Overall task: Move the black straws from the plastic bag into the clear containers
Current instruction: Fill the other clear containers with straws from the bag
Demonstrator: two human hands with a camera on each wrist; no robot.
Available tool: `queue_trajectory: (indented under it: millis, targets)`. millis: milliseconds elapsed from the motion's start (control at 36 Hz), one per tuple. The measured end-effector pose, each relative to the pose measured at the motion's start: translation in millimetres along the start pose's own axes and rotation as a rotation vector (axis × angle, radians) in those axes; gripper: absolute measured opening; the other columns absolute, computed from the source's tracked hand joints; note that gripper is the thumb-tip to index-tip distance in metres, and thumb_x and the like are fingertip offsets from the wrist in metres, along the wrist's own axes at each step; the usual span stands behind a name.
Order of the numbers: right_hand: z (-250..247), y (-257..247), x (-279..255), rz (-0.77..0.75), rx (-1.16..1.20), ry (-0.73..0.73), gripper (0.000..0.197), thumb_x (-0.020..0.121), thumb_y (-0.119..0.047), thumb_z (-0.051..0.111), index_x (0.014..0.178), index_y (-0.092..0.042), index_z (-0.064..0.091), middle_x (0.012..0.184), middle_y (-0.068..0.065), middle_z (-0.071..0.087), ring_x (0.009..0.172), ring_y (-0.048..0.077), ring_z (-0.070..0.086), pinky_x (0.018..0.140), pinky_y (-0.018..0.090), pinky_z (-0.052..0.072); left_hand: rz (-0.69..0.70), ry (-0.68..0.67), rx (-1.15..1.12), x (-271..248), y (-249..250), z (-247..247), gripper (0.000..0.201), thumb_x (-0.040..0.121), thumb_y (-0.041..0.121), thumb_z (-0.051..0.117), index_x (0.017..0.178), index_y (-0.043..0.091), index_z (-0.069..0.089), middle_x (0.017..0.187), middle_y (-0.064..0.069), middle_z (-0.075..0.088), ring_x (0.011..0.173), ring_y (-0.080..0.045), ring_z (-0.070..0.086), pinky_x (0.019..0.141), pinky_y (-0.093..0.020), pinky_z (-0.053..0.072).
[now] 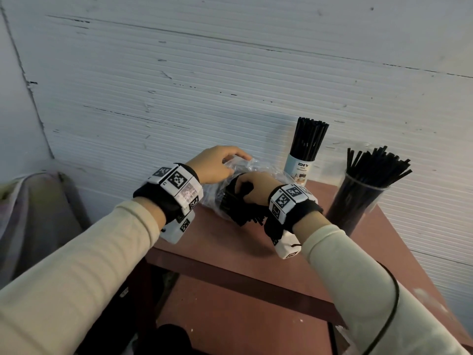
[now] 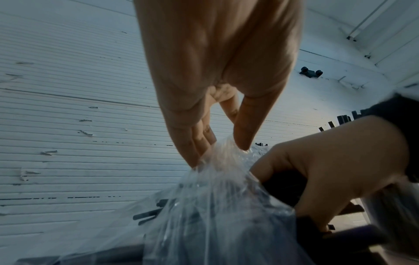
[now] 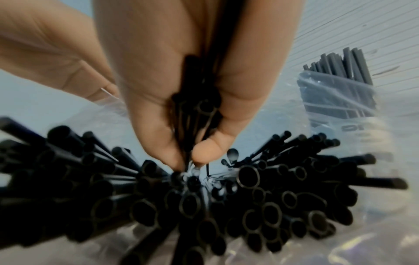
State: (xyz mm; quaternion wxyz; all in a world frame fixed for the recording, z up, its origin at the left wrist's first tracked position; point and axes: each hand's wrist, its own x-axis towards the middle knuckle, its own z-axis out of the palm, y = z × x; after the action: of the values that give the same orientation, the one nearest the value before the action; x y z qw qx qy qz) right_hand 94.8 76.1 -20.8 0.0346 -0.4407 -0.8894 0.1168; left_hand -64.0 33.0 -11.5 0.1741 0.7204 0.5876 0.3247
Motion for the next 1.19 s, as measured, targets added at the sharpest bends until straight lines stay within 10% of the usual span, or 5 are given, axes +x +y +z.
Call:
queue_trajectory:
  millis: [333,444,694,833,1194]
  targets:
    - [-17,18,-25,-0.024,0.048,0.008,0.03,0.078,-0.009,0.067,0.1,-0.029,0.07,0.087,-0.011,0.053,0.074,0.009,0.054,0.056,0.017,0.042,-0.009,-0.038,0.155,-3,-1,11,0.059,0.088,0.022,0.067,0.14,0.039,0.045,0.146,-0.005,0.047,0.127,-0.024,0.052,0.105,-0.041,0.044]
    - [-26,27,-45,-0.033,0.07,-0.011,0.031,0.079,-0.007,0.066,0.102,-0.028,0.07,0.091,-0.009,0.057,0.075,0.009,0.054,0.06,0.017,0.043,0.096,0.058,0.351,-6,18,25,0.082,0.08,0.022,0.073,0.151,0.024,0.032,0.16,-0.008,0.011,0.149,-0.025,0.01,0.119,-0.04,0.022]
    - [-44,49,-105,-0.056,0.039,0.025,0.03,0.078,-0.015,0.07,0.096,-0.038,0.07,0.104,-0.005,0.059,0.092,0.012,0.055,0.082,0.025,0.046,0.398,-0.158,0.446,7,52,63,0.077,0.065,0.031,0.082,0.134,0.025,0.048,0.131,0.005,0.056,0.121,-0.014,0.05,0.102,-0.034,0.041]
    - [-55,63,-135,-0.063,0.071,0.049,0.035,0.078,-0.01,0.069,0.102,-0.036,0.071,0.09,-0.017,0.058,0.073,-0.007,0.055,0.065,0.005,0.038,0.526,-0.043,0.397,11,71,83,0.037,0.075,0.022,0.074,0.109,0.016,0.062,0.098,0.002,0.068,0.088,-0.018,0.063,0.075,-0.028,0.045]
    - [-109,82,-185,-0.131,0.179,0.671,0.046,0.079,-0.048,0.072,0.123,-0.042,0.058,0.111,-0.012,0.062,0.094,-0.006,0.059,0.088,0.021,0.05,0.298,0.034,0.003,16,111,97,0.012,0.09,0.04,0.066,0.088,0.029,0.062,0.074,0.007,0.065,0.067,0.002,0.06,0.062,-0.02,0.044]
